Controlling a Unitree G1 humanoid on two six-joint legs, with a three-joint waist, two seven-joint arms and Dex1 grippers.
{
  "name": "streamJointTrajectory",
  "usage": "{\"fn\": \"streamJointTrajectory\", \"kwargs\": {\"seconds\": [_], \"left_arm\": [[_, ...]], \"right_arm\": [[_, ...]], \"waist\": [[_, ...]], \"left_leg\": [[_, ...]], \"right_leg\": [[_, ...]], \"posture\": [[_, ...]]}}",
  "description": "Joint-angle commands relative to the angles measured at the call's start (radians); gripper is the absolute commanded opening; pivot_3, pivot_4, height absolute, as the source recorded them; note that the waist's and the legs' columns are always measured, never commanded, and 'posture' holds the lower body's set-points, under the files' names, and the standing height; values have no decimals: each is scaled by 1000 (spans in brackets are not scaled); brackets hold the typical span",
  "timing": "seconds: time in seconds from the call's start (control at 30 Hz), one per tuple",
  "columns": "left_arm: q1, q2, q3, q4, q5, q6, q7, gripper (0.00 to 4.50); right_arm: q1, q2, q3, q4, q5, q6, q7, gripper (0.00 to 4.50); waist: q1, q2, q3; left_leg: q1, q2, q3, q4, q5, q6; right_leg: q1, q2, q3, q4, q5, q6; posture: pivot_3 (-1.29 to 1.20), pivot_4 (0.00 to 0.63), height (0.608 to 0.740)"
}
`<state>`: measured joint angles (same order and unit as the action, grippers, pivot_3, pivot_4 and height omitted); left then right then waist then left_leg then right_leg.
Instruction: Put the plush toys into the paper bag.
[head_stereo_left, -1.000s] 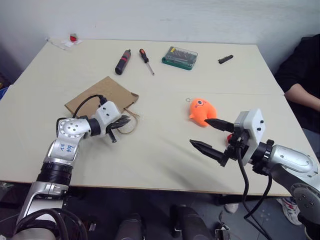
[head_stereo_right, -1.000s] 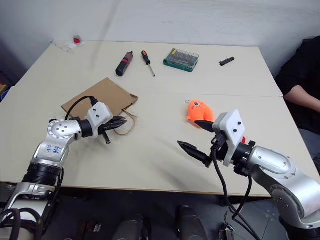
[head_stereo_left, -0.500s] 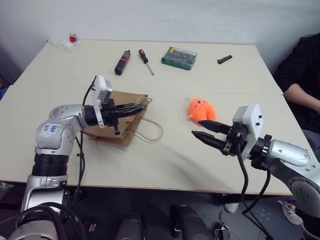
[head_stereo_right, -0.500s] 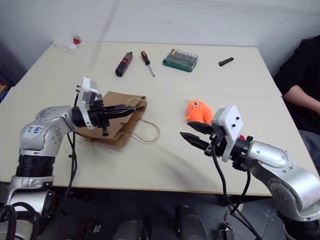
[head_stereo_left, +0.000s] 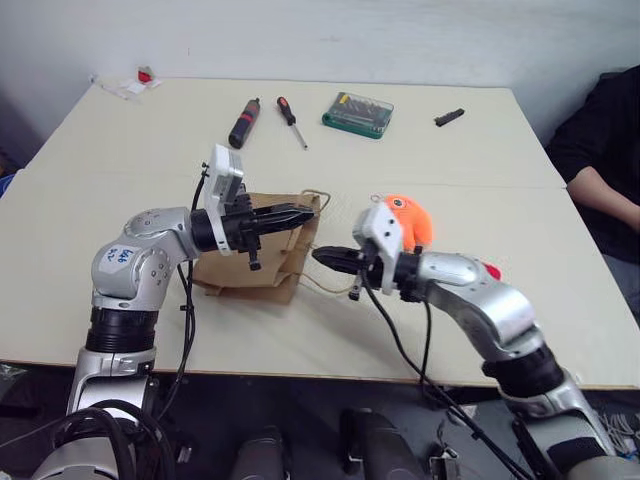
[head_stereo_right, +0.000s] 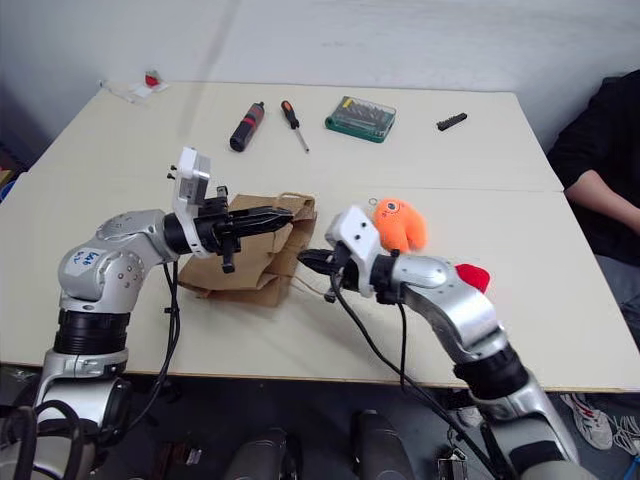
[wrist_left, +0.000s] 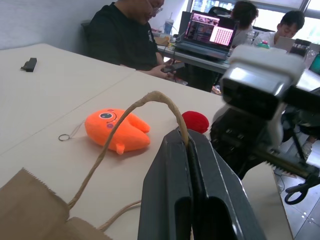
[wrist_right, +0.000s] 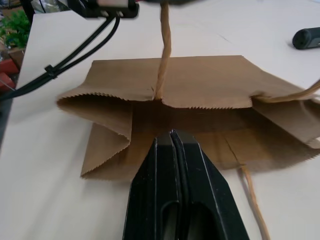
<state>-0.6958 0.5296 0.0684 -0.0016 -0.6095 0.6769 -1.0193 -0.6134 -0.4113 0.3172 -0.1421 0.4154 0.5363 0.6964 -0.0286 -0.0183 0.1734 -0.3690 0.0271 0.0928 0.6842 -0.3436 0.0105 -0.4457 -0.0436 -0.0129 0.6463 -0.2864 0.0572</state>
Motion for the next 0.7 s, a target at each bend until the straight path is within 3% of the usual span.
{"fn": "streamJointTrajectory", "kwargs": {"seconds": [0.03,0.27,0.37,0.7], "left_arm": [[-6,28,43,-59,-35,3,4,0],[42,58,59,-107,-26,-12,46,0],[49,74,93,-125,-45,4,69,0],[58,128,390,-139,-252,173,280,0]], "right_arm": [[-59,58,28,117,-60,-81,50,26],[-150,234,78,455,-199,-233,71,26],[-173,255,107,545,-272,-274,97,26],[-151,265,109,643,-385,-322,96,26]], "waist": [[-1,0,0],[-10,0,0],[-10,0,0],[-21,0,0]], "left_leg": [[0,0,0,0,0,0],[0,0,0,0,0,-1],[-1,0,0,0,0,0],[0,0,-1,0,1,-1]], "right_leg": [[0,0,0,0,0,0],[0,0,0,0,0,0],[-1,0,0,0,0,0],[0,-1,-1,1,0,0]], "posture": [[0,150,740],[0,150,740],[0,150,740],[0,150,740]]}}
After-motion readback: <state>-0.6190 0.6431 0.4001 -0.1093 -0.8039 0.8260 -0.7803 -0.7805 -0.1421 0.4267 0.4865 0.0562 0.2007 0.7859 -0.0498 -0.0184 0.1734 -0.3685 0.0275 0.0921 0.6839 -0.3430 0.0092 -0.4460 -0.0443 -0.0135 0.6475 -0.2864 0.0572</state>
